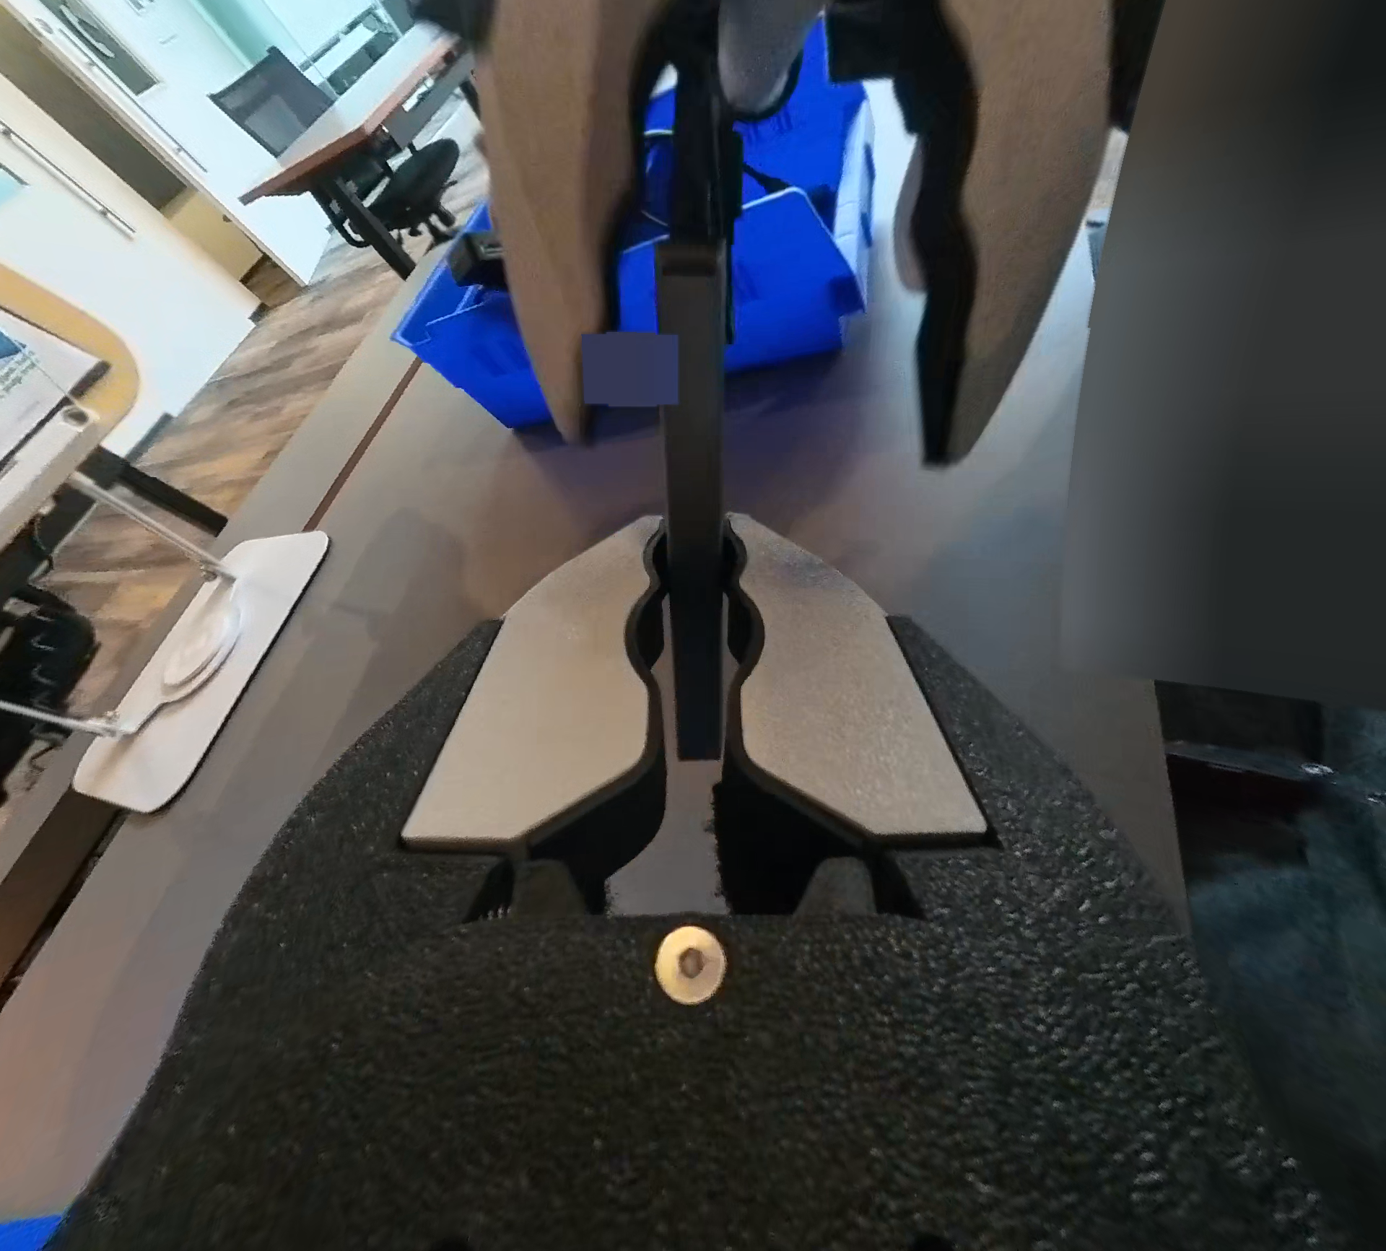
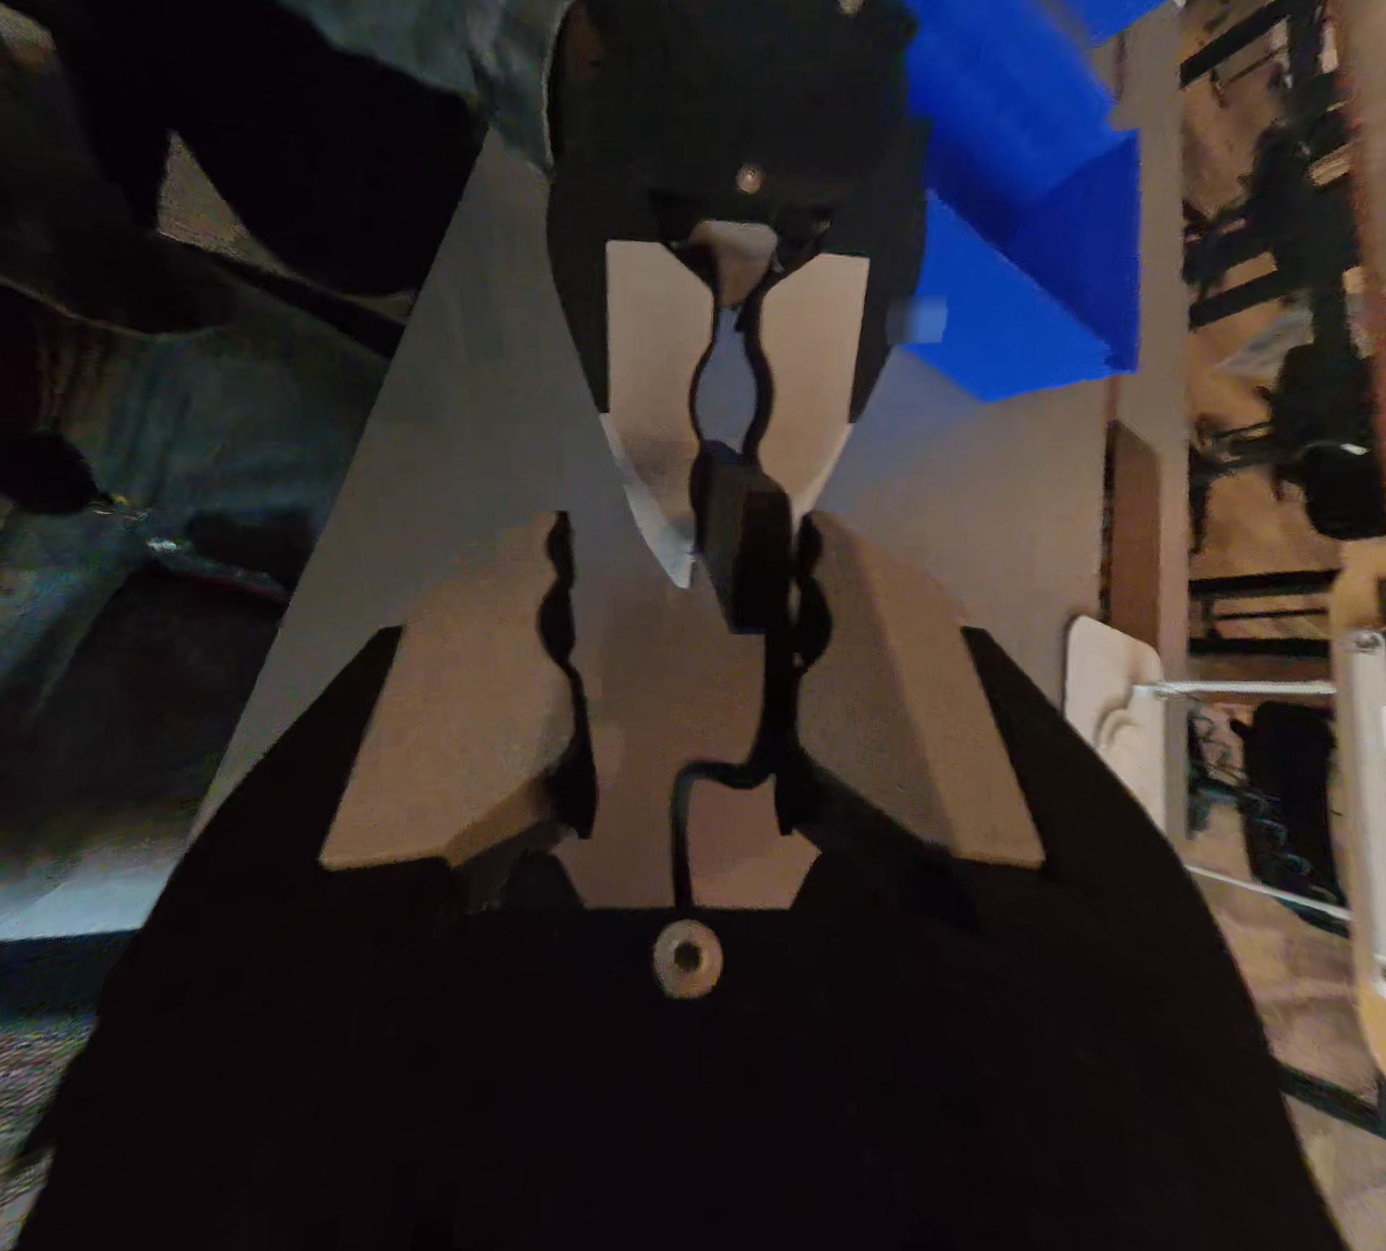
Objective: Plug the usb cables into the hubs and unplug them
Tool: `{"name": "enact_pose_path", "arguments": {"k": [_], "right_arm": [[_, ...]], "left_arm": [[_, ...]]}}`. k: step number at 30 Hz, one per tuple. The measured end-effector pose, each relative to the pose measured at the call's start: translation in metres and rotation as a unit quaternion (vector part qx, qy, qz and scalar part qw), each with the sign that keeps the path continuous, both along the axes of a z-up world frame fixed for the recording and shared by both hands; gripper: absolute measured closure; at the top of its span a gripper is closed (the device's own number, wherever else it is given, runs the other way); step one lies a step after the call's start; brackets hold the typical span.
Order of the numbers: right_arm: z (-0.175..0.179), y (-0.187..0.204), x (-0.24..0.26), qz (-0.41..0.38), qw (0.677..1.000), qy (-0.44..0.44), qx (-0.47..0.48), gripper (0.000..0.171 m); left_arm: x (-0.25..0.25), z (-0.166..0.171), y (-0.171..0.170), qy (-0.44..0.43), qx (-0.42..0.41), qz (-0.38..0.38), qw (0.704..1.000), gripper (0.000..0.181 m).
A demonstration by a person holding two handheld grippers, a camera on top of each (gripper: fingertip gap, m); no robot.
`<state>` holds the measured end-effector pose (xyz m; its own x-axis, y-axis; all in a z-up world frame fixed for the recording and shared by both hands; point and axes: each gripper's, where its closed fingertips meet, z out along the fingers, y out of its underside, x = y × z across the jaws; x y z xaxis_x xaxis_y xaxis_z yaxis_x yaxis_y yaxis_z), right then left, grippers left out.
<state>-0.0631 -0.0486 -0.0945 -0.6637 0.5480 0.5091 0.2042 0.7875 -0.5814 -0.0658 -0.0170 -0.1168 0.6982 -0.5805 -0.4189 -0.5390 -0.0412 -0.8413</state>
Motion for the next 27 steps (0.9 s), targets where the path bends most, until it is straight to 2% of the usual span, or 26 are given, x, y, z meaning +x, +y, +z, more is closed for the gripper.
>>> {"name": "enact_pose_path", "arguments": {"k": [2, 5, 8, 12, 16, 19, 23, 24, 26, 27], "right_arm": [[-0.008, 0.006, -0.005, -0.014, 0.999, 0.019, 0.021, 0.158], [-0.012, 0.007, -0.001, -0.01, 0.999, 0.029, 0.022, 0.159], [-0.001, 0.013, 0.001, -0.026, 0.997, 0.069, 0.009, 0.159], [0.023, 0.042, 0.009, -0.077, 0.989, 0.123, -0.014, 0.16], [0.051, 0.091, 0.028, -0.159, 0.972, 0.174, -0.008, 0.16], [0.072, 0.131, 0.051, -0.223, 0.951, 0.212, -0.011, 0.16], [0.091, 0.186, 0.086, -0.31, 0.919, 0.243, -0.001, 0.16], [0.092, 0.199, 0.095, -0.331, 0.911, 0.245, 0.002, 0.16], [0.09, 0.223, 0.11, -0.364, 0.901, 0.235, -0.002, 0.16], [0.089, 0.236, 0.116, -0.381, 0.894, 0.234, -0.004, 0.16]], "left_arm": [[-0.001, -0.013, 0.002, 0.043, -0.007, 0.01, 0.999, 0.169], [0.004, -0.019, 0.001, 0.056, -0.002, 0.003, 0.998, 0.169], [0.002, -0.009, 0.006, 0.048, 0.037, 0.017, 0.998, 0.167], [-0.025, -0.005, 0.014, 0.059, 0.065, 0.084, 0.993, 0.143], [-0.051, -0.018, 0.02, 0.043, 0.079, 0.135, 0.987, 0.126], [-0.066, -0.035, 0.026, 0.035, 0.093, 0.154, 0.983, 0.128], [-0.086, -0.073, 0.036, 0.049, 0.056, 0.188, 0.979, 0.139], [-0.09, -0.079, 0.037, 0.071, 0.045, 0.193, 0.978, 0.146], [-0.091, -0.088, 0.038, 0.111, 0.036, 0.189, 0.975, 0.148], [-0.091, -0.09, 0.038, 0.129, 0.042, 0.185, 0.973, 0.159]]}}
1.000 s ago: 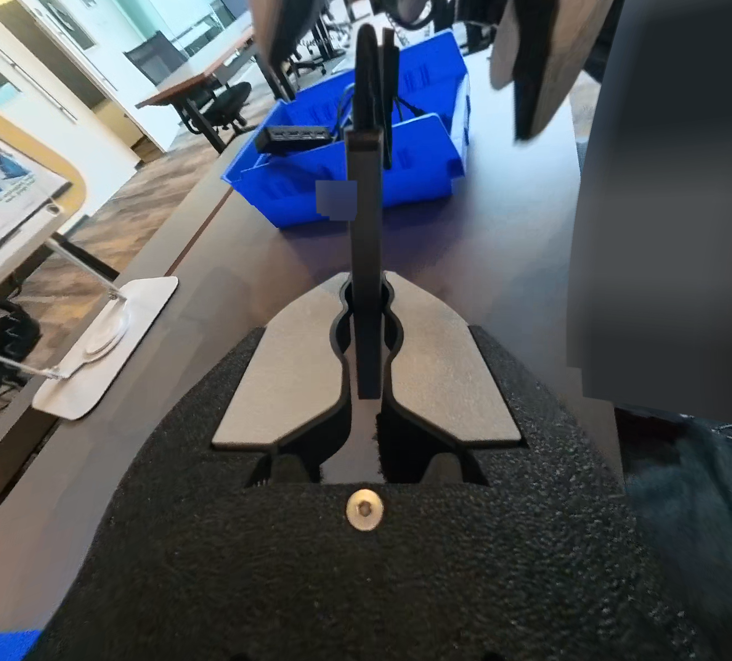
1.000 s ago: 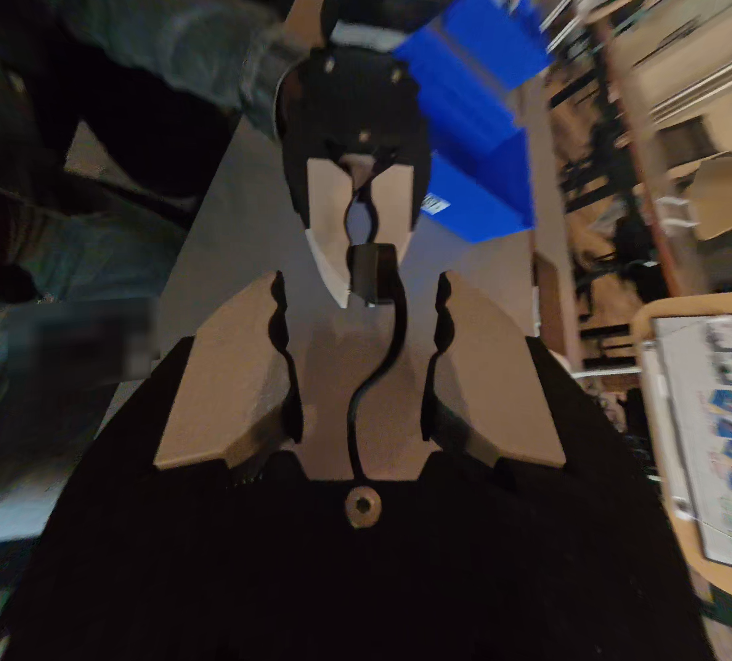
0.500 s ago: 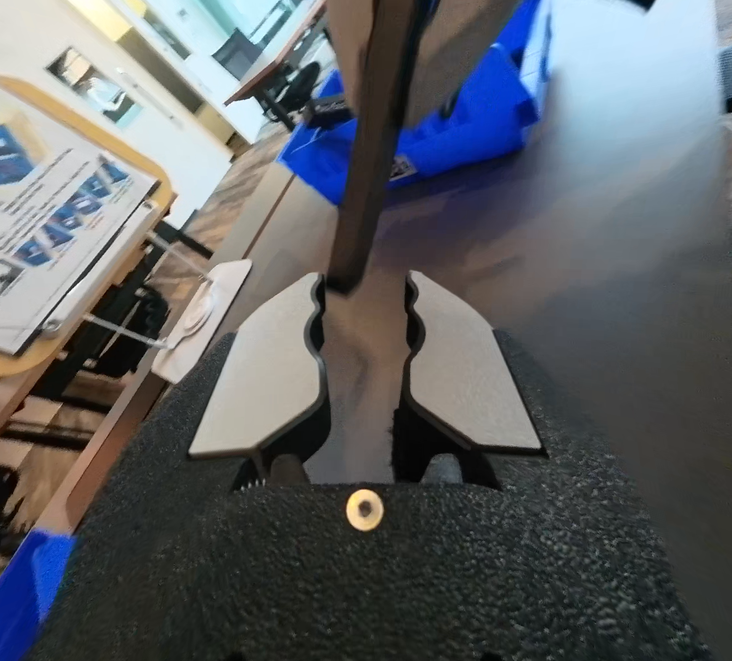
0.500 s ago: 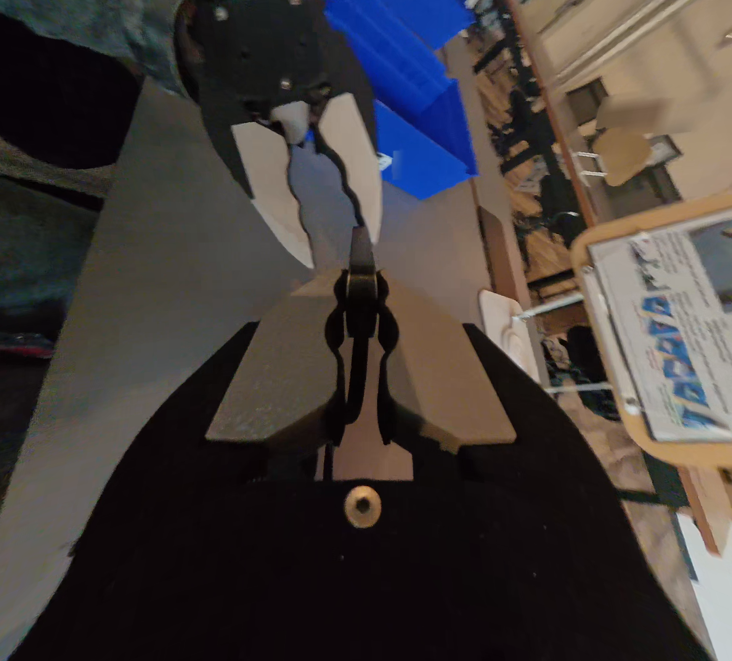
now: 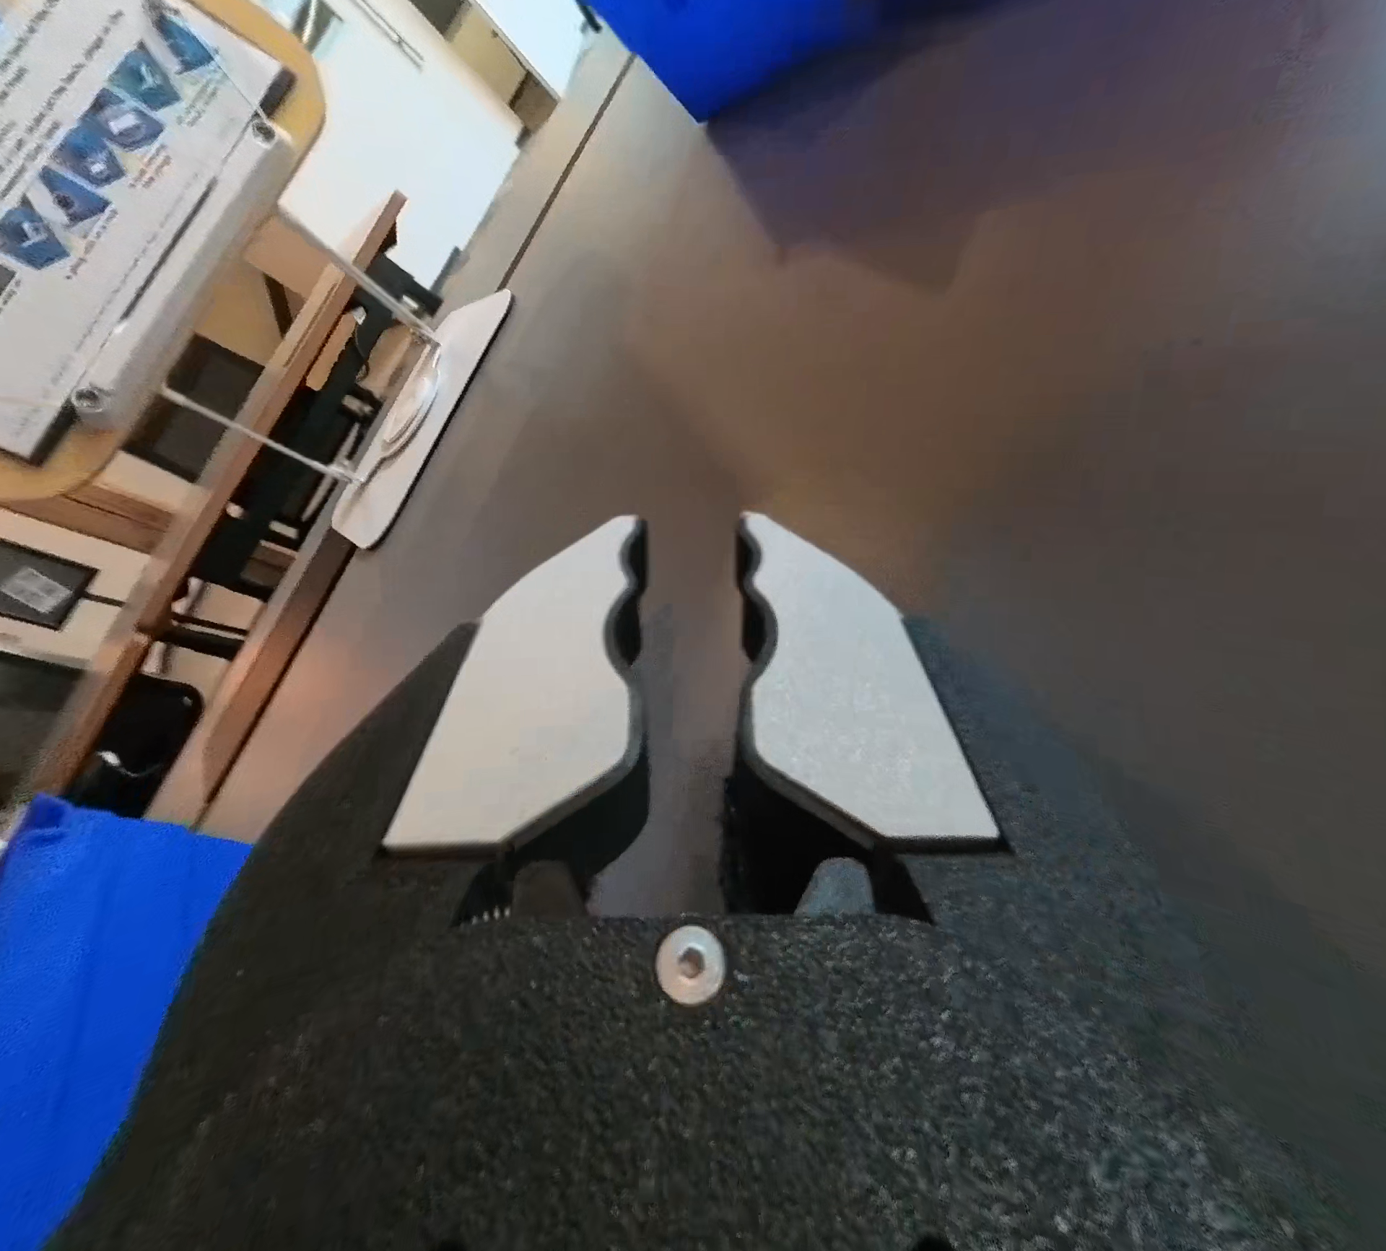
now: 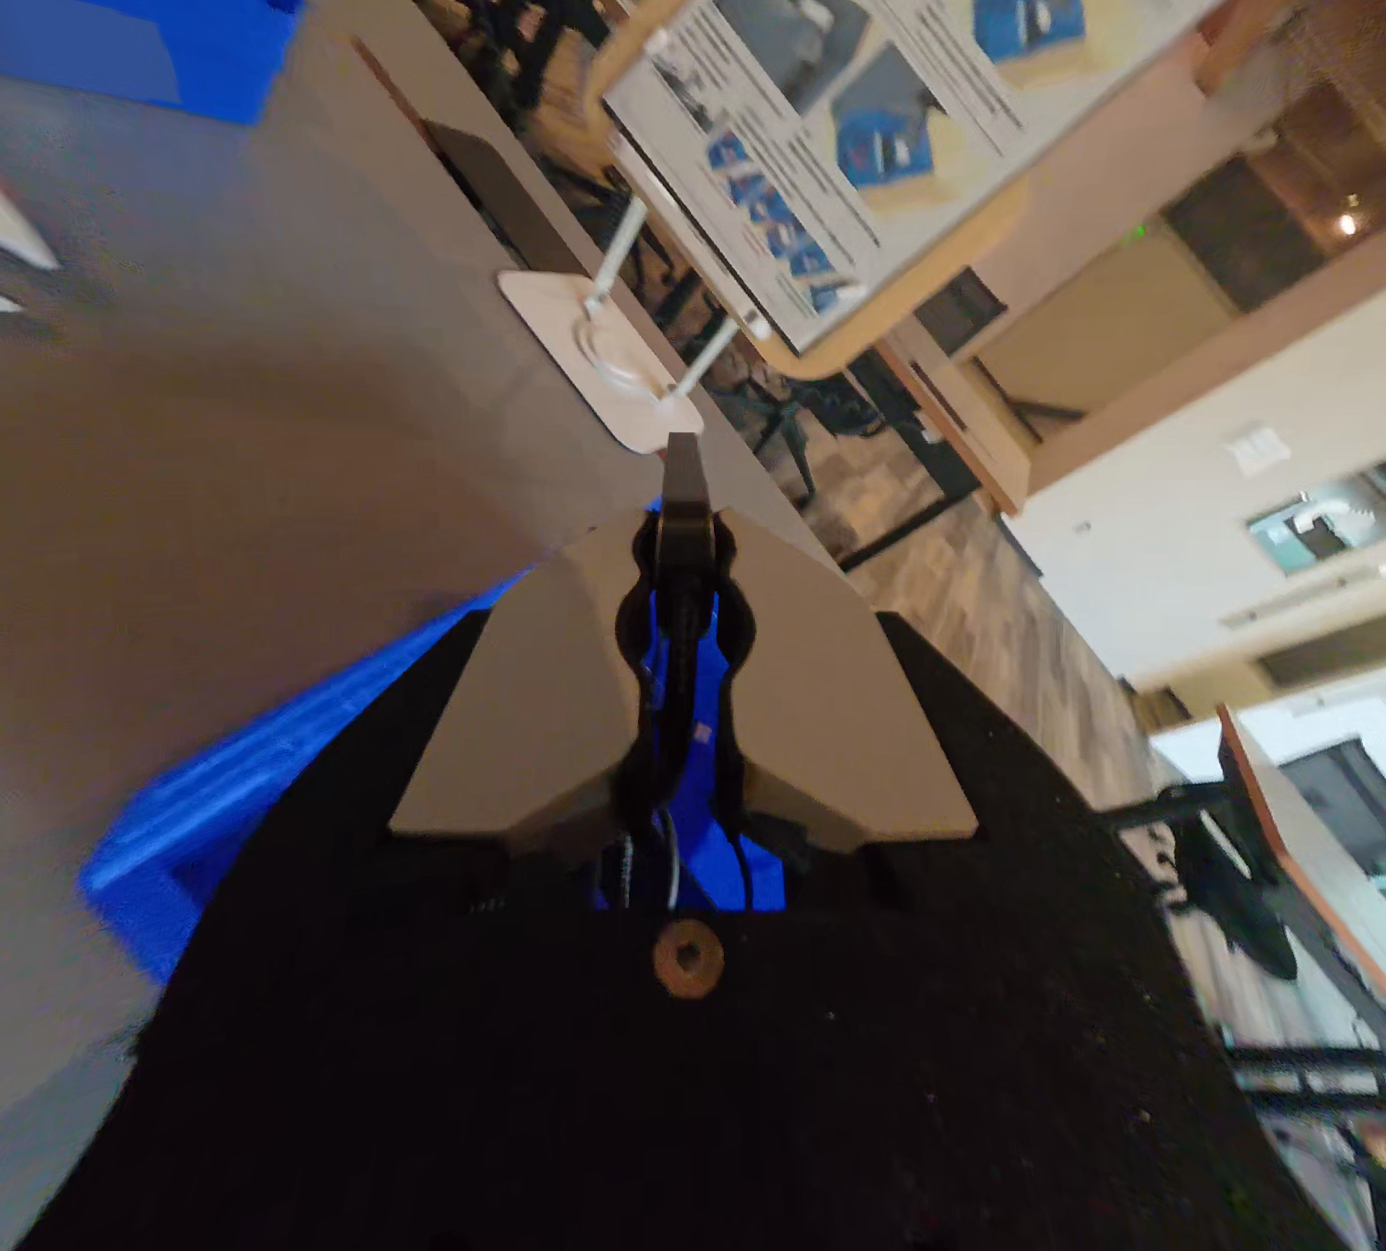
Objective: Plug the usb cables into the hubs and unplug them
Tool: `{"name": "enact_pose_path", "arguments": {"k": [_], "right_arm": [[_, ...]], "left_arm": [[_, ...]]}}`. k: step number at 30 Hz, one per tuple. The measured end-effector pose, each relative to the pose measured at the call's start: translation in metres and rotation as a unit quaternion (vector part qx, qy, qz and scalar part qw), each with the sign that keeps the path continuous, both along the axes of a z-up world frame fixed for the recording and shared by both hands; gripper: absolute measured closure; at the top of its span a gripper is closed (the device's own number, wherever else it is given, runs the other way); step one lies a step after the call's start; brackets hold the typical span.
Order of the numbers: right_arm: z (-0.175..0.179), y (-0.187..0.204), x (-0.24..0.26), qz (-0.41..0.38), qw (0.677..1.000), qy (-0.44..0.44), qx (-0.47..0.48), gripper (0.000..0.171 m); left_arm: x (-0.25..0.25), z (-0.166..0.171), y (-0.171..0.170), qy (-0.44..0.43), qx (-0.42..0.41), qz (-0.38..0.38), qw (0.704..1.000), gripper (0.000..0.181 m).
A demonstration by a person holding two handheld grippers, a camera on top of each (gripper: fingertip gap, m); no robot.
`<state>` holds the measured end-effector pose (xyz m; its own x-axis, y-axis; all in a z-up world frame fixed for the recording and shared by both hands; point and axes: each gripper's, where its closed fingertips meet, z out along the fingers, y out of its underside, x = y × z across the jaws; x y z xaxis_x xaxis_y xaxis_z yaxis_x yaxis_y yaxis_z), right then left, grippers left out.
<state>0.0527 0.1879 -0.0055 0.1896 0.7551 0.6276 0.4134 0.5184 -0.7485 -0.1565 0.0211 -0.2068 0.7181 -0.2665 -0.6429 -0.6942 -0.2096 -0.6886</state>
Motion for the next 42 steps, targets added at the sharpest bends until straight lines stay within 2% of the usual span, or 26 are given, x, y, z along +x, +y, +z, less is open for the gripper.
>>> {"name": "enact_pose_path", "arguments": {"k": [3, 9, 16, 17, 19, 21, 24, 29, 34, 39, 42], "right_arm": [[-0.015, 0.033, 0.011, -0.03, 0.998, -0.019, -0.044, 0.159], [-0.039, 0.09, 0.002, -0.07, 0.994, -0.007, -0.085, 0.159], [-0.079, 0.13, -0.003, -0.161, 0.972, -0.023, -0.172, 0.158], [-0.08, 0.136, -0.003, -0.172, 0.97, -0.009, -0.173, 0.155], [-0.079, 0.139, -0.006, -0.163, 0.971, 0.01, -0.177, 0.132], [-0.075, 0.143, -0.003, -0.171, 0.97, 0.032, -0.172, 0.119], [-0.062, 0.144, 0.003, -0.173, 0.971, 0.062, -0.15, 0.118], [-0.023, 0.133, 0.018, -0.15, 0.972, 0.144, -0.11, 0.129], [0.001, 0.117, 0.03, -0.107, 0.972, 0.188, -0.096, 0.137], [0.031, 0.096, 0.034, -0.035, 0.957, 0.273, -0.091, 0.131], [0.048, 0.084, 0.038, -0.001, 0.947, 0.313, -0.07, 0.118]], "left_arm": [[0.003, -0.007, 0.0, 0.045, -0.003, -0.006, 0.999, 0.181], [0.0, -0.006, 0.003, 0.073, 0.015, 0.005, 0.997, 0.181], [0.001, -0.005, 0.003, 0.088, 0.025, 0.004, 0.996, 0.181], [0.001, -0.005, 0.003, 0.089, 0.025, 0.003, 0.996, 0.181], [0.001, -0.005, 0.003, 0.091, 0.026, 0.002, 0.996, 0.181], [0.001, -0.005, 0.003, 0.094, 0.028, 0.0, 0.995, 0.181], [0.002, -0.005, 0.003, 0.094, 0.029, -0.002, 0.995, 0.181], [0.002, -0.005, 0.002, 0.1, 0.031, -0.004, 0.995, 0.181], [0.003, -0.005, 0.002, 0.108, 0.035, -0.004, 0.994, 0.181], [0.002, -0.005, 0.003, 0.118, 0.04, 0.0, 0.992, 0.181], [0.001, -0.007, 0.004, 0.155, 0.043, 0.0, 0.987, 0.181]]}}
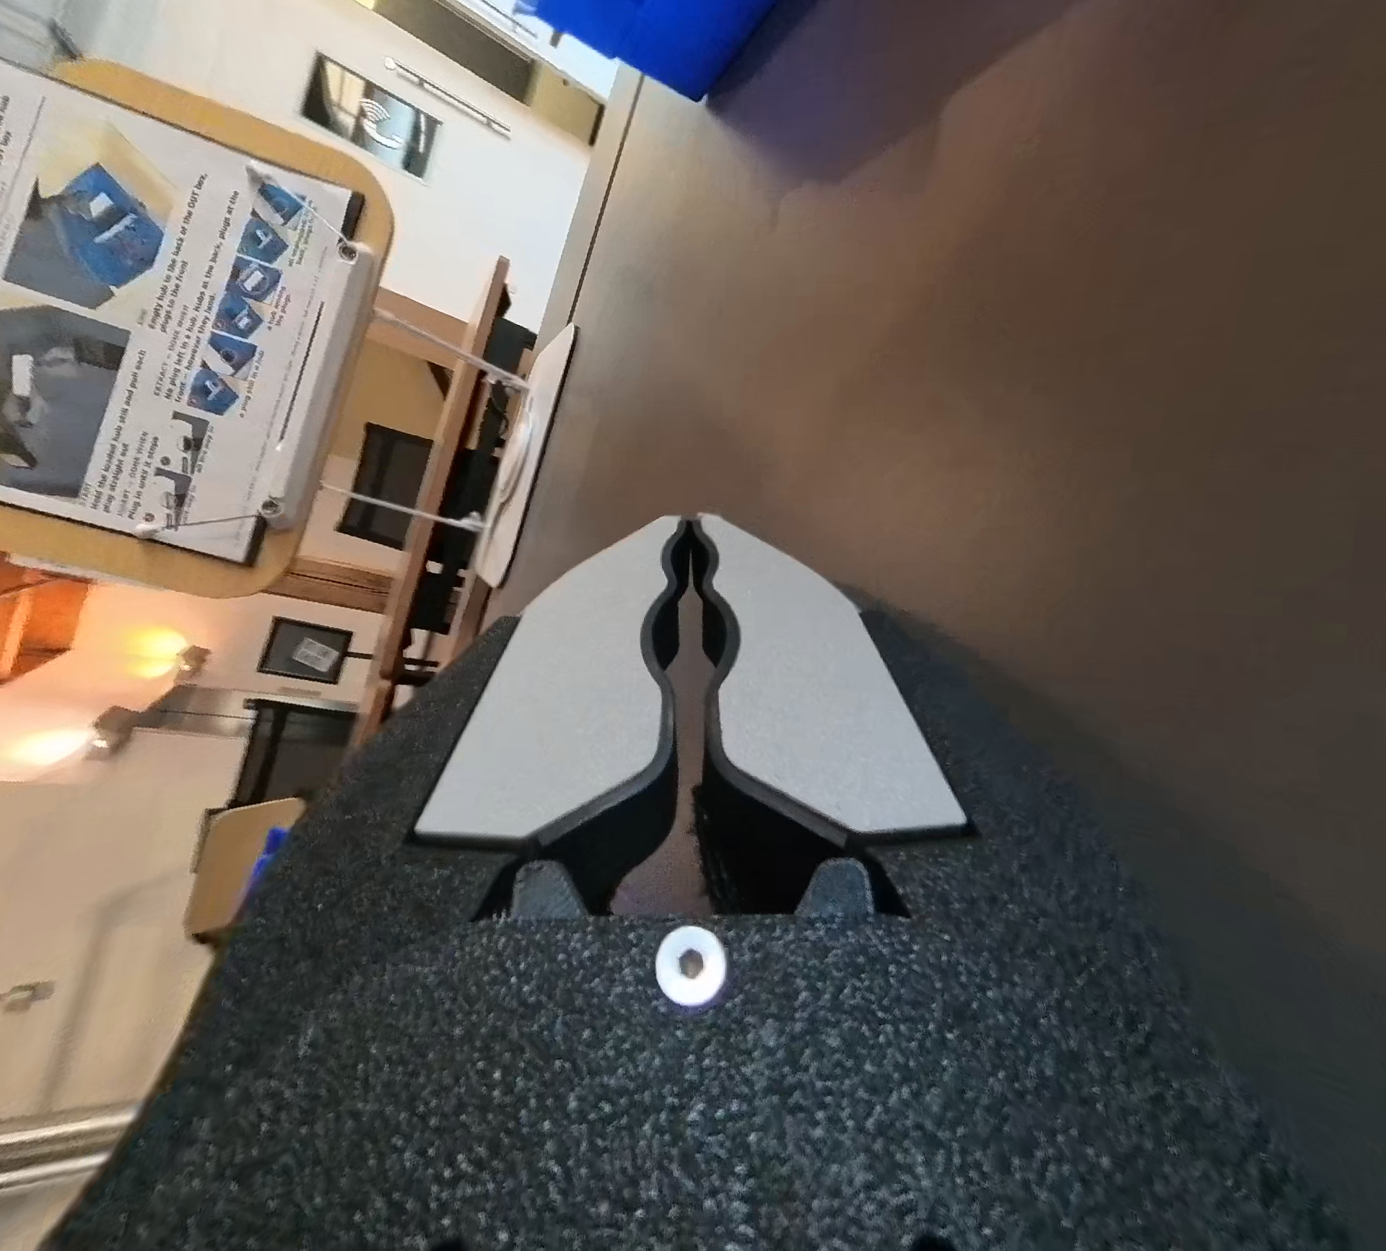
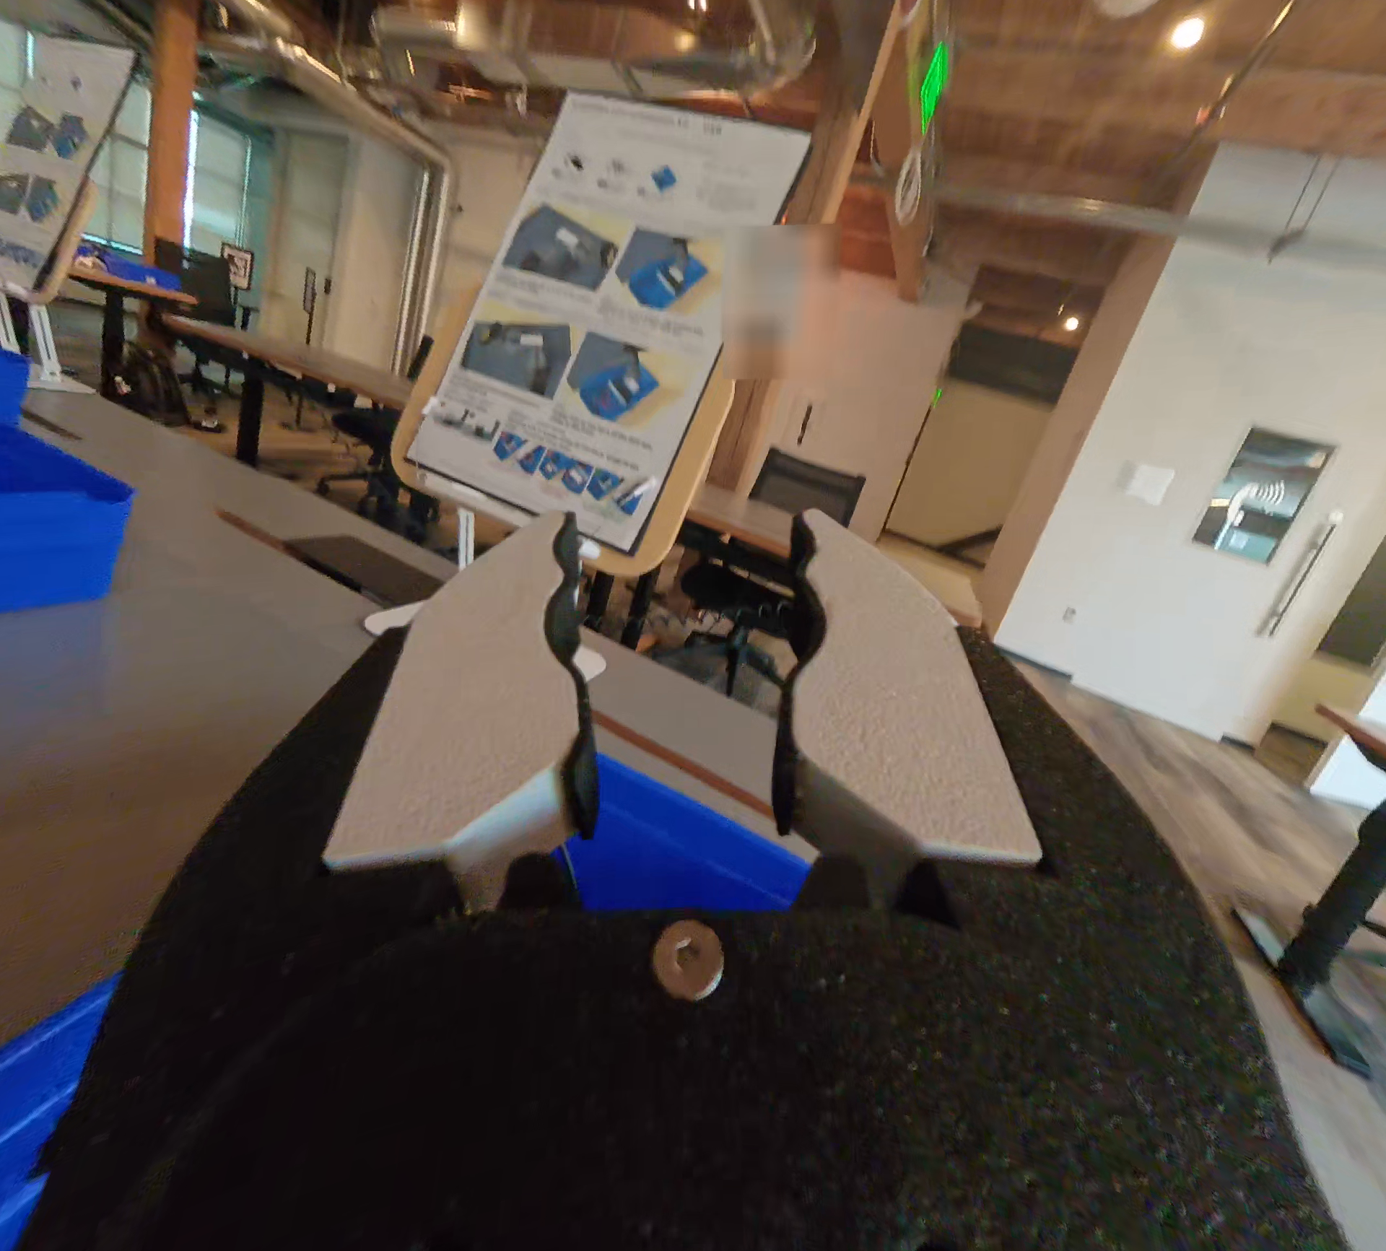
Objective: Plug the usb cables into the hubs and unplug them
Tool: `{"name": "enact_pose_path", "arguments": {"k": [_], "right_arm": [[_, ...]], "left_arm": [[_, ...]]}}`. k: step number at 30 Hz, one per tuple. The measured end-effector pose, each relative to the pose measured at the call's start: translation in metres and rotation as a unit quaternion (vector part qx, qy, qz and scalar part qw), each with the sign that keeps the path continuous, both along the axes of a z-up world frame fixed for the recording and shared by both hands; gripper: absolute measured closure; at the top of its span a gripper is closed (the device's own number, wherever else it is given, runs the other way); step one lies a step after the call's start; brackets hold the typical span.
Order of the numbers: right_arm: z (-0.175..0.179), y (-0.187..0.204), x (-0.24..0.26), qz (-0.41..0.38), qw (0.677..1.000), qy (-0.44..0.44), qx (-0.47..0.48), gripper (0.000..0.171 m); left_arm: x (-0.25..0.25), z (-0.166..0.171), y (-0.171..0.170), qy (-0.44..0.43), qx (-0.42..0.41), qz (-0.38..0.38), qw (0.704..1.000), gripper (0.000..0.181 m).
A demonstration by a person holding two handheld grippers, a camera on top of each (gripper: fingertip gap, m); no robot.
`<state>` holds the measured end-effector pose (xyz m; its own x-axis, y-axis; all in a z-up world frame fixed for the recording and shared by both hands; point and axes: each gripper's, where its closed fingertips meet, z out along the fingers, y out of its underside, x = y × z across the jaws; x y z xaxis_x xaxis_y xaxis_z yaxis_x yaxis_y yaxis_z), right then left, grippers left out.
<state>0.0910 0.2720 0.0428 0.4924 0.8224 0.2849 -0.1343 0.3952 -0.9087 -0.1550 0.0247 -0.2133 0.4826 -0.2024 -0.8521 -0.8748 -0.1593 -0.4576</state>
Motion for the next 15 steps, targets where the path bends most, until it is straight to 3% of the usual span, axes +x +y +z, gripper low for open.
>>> {"name": "enact_pose_path", "arguments": {"k": [4, 15], "right_arm": [[0.015, -0.013, 0.008, -0.004, 0.999, 0.017, 0.047, 0.109], [0.024, -0.033, 0.014, -0.004, 0.997, -0.002, 0.075, 0.131]], "left_arm": [[0.001, -0.004, 0.0, 0.061, -0.008, 0.006, 0.998, 0.181], [0.001, -0.004, 0.0, 0.056, -0.007, 0.004, 0.998, 0.181]]}}
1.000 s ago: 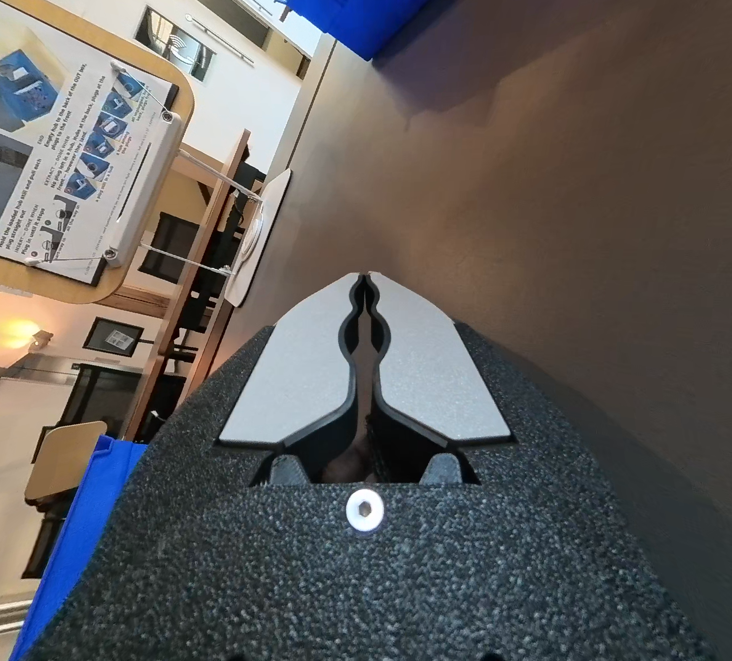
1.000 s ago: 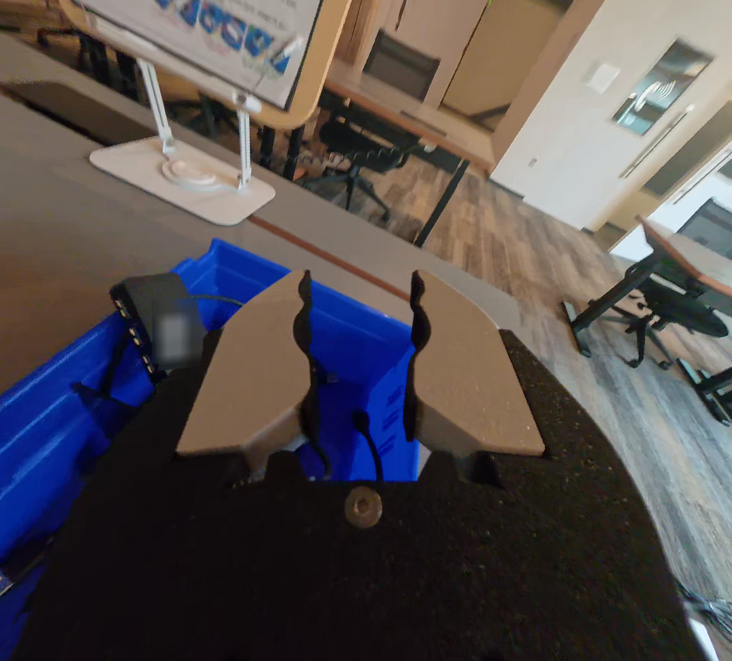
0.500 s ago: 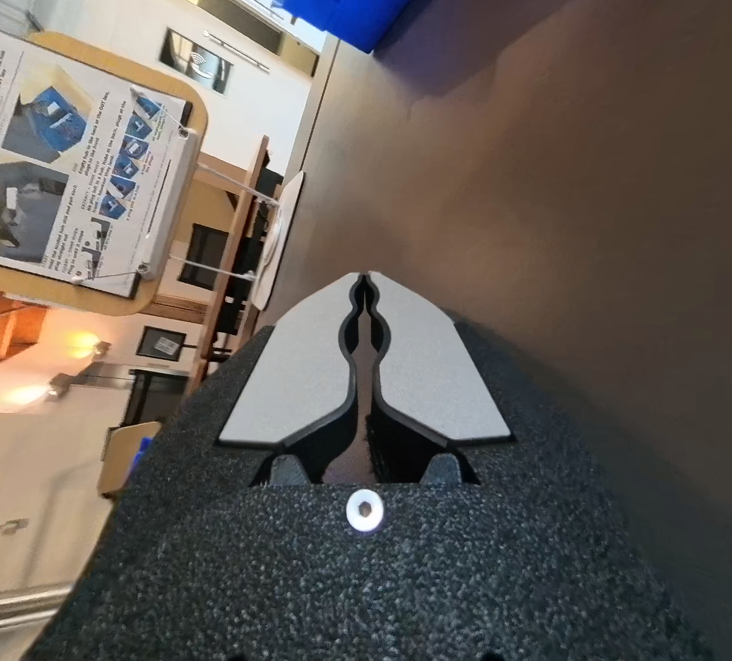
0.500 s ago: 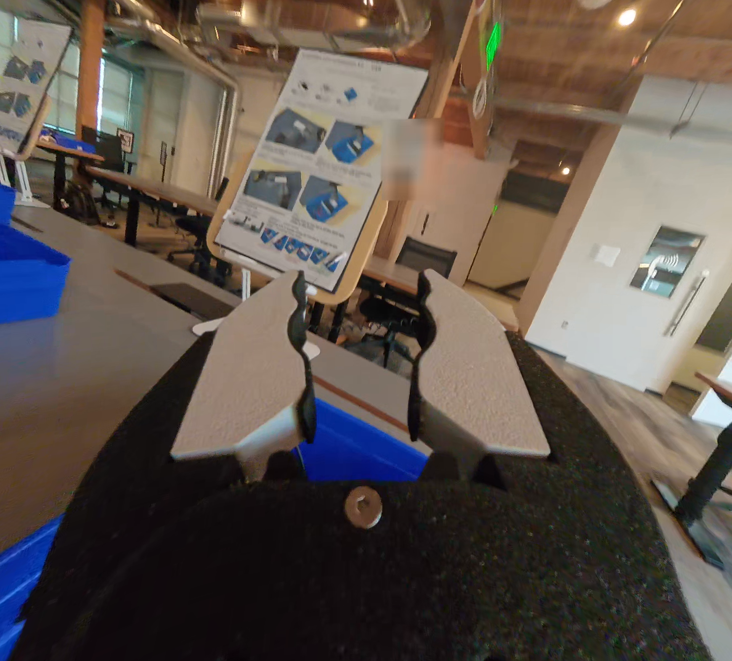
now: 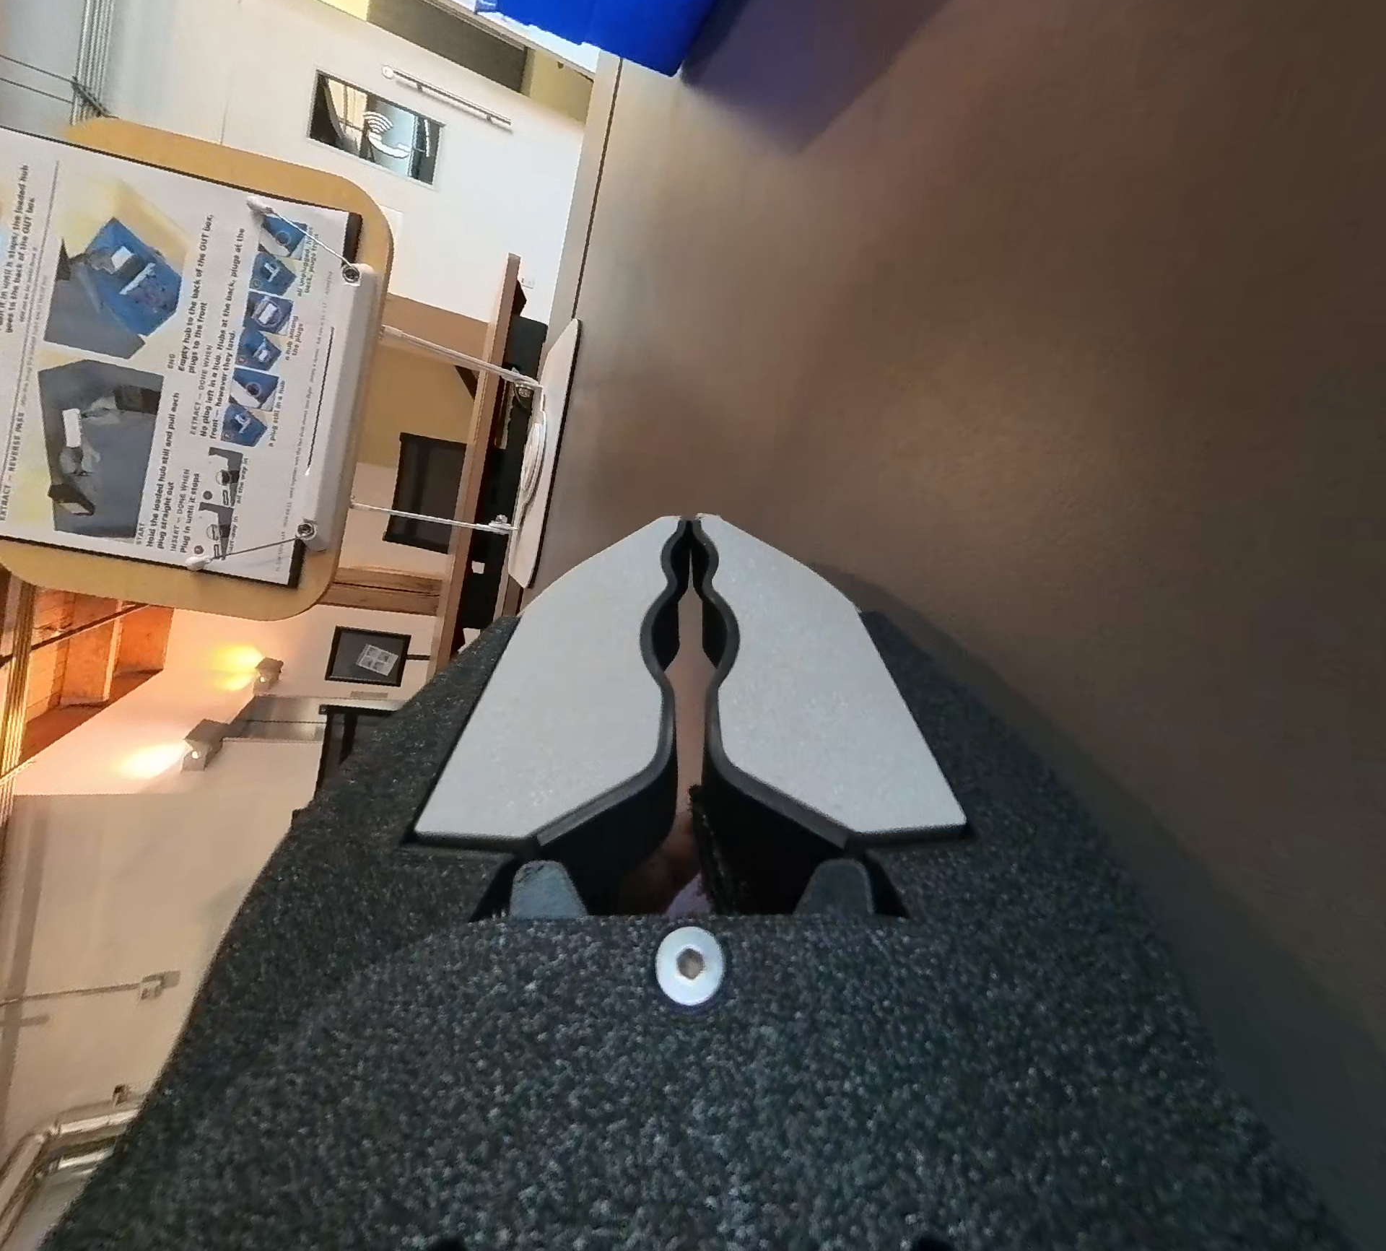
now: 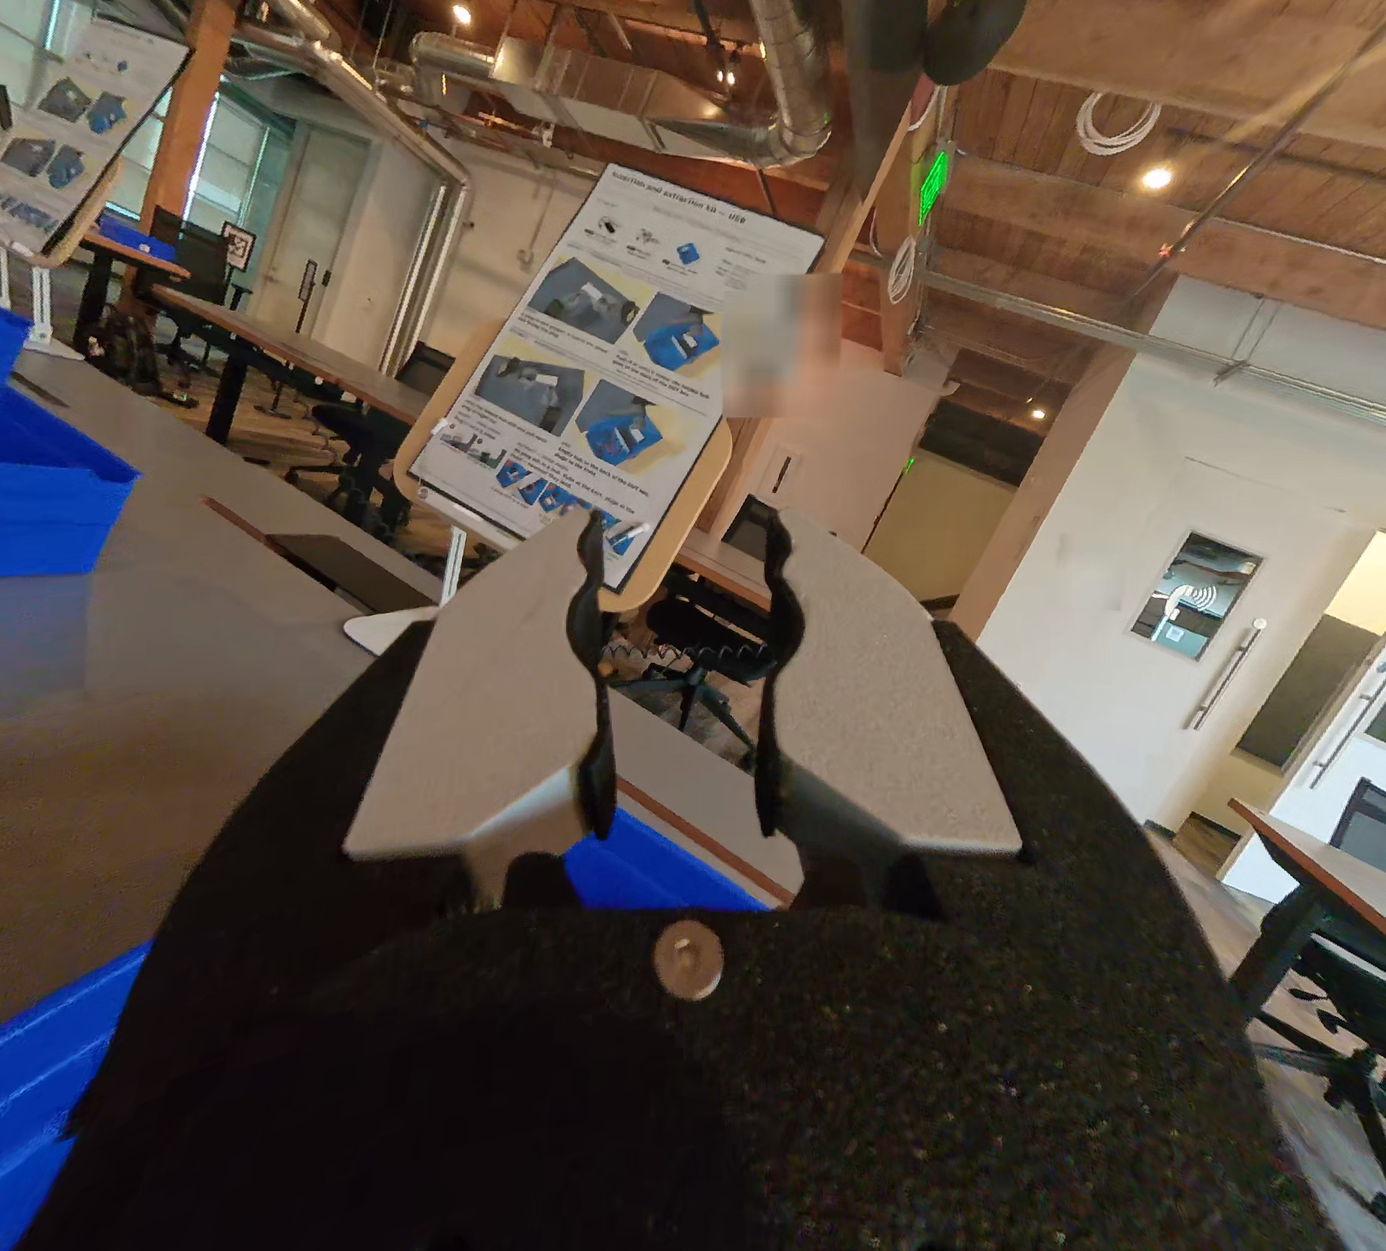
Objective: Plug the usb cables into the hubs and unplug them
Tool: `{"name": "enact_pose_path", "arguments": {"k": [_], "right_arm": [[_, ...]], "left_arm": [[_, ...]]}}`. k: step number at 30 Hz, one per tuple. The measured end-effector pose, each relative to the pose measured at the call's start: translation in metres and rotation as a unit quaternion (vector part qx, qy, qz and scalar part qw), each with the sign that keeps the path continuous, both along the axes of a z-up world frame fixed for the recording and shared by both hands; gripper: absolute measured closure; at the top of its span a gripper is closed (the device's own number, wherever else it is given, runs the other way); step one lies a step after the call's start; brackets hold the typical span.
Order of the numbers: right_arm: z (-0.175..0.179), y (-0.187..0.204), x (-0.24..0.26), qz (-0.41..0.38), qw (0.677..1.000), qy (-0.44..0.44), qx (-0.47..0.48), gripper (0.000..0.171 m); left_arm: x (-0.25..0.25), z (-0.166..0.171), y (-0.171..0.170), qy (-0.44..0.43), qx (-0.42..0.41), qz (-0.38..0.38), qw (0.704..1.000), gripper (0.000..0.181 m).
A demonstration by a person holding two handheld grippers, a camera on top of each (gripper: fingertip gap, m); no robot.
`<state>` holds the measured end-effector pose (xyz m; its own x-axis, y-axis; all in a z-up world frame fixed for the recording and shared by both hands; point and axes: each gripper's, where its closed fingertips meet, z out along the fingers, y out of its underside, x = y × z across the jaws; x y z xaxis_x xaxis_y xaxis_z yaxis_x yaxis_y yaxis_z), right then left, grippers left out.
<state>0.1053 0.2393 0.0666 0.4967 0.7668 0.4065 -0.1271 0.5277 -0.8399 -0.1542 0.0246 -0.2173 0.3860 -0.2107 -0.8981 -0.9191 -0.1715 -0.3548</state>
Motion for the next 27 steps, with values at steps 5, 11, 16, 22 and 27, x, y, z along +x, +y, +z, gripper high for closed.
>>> {"name": "enact_pose_path", "arguments": {"k": [5, 11, 16, 22, 27], "right_arm": [[-0.011, -0.003, -0.013, -0.011, 0.998, -0.057, -0.002, 0.131], [-0.02, -0.006, -0.032, -0.048, 0.992, -0.115, -0.002, 0.091], [-0.012, -0.017, -0.045, -0.052, 0.994, -0.096, -0.012, 0.072], [-0.02, -0.036, -0.056, -0.048, 0.991, -0.12, -0.037, 0.073], [-0.035, -0.053, -0.062, -0.053, 0.985, -0.15, -0.061, 0.077]], "left_arm": [[-0.002, 0.001, 0.0, -0.018, 0.002, 0.007, 1.0, 0.181], [-0.017, 0.03, 0.003, -0.182, 0.016, 0.038, 0.982, 0.168], [-0.031, 0.112, -0.001, -0.254, 0.068, 0.031, 0.964, 0.169], [-0.046, 0.187, -0.014, -0.344, 0.055, 0.022, 0.937, 0.162], [-0.054, 0.22, -0.045, -0.415, 0.088, -0.018, 0.905, 0.161]]}}
